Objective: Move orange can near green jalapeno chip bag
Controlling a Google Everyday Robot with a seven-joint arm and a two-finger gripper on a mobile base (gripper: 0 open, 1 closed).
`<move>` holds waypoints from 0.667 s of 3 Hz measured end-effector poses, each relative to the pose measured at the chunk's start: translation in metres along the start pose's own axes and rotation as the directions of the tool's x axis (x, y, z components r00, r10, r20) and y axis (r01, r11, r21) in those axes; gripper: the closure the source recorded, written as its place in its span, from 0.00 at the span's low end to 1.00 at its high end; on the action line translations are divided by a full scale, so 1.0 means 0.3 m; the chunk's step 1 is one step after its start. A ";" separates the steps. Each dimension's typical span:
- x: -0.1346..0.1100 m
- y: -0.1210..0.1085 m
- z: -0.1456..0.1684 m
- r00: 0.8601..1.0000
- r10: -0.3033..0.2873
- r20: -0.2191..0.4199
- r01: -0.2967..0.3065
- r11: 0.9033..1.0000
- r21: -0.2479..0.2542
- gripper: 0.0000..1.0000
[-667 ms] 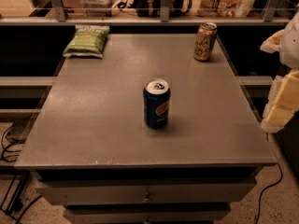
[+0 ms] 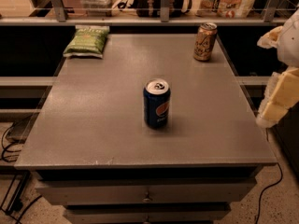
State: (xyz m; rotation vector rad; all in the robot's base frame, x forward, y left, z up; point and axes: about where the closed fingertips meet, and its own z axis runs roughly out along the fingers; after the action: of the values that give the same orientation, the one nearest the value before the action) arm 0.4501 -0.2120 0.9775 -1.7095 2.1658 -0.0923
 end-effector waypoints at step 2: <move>-0.036 -0.199 0.053 0.981 0.045 0.187 -0.065 0.992 0.104 0.00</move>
Offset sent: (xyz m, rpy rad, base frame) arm 0.1141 -0.0141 0.0098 0.3239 -0.2443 -0.0914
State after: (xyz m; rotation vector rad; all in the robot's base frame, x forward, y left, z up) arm 0.5125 -0.2143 0.9822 -1.5328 2.0319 -0.0356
